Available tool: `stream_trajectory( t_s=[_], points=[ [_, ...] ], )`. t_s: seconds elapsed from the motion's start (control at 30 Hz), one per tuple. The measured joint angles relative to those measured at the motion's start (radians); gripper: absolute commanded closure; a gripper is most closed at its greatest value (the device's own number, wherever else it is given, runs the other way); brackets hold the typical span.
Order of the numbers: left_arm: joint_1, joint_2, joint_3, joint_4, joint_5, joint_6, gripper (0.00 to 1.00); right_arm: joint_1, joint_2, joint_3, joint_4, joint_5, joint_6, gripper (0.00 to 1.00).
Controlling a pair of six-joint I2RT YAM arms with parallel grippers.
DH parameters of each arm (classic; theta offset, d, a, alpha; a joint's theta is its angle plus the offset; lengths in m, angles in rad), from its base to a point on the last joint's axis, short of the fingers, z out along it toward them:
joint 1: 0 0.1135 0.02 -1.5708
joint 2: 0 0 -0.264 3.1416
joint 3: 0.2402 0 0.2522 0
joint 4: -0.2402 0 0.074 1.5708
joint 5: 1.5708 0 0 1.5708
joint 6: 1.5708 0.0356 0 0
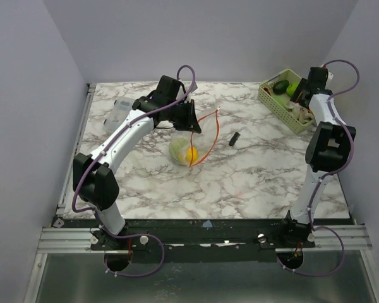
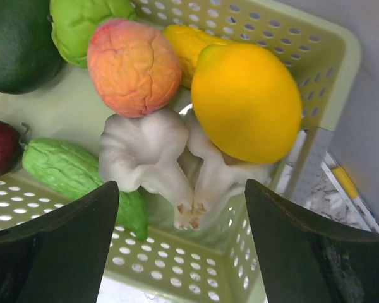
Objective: Place the food in the zip-top bag and seal the zipper
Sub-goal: Pick up the fake vegetable from the bin.
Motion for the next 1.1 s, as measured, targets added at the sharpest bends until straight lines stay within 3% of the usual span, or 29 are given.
stream_trajectory(
  t_s=[0.6, 0.77, 0.93, 1.1],
  points=[
    [-0.001, 0.018, 0.056, -0.031, -0.006, 0.016, 1.0, -0.002, 0.102, 0.03, -0.042, -0.012, -0.026, 0.4],
    [-0.005, 0.019, 0.057, -0.032, -0.01, 0.017, 1.0, -0.002, 0.108, 0.029, -0.033, -0.002, -0.033, 0.53],
    [-0.021, 0.024, 0.071, -0.053, -0.014, 0.017, 1.0, -0.002, 0.109, 0.029, -0.025, 0.008, -0.045, 0.74],
    [-0.034, 0.026, 0.083, -0.077, -0.024, 0.017, 1.0, -0.002, 0.109, 0.029, -0.02, 0.009, -0.044, 0.87]
  ],
)
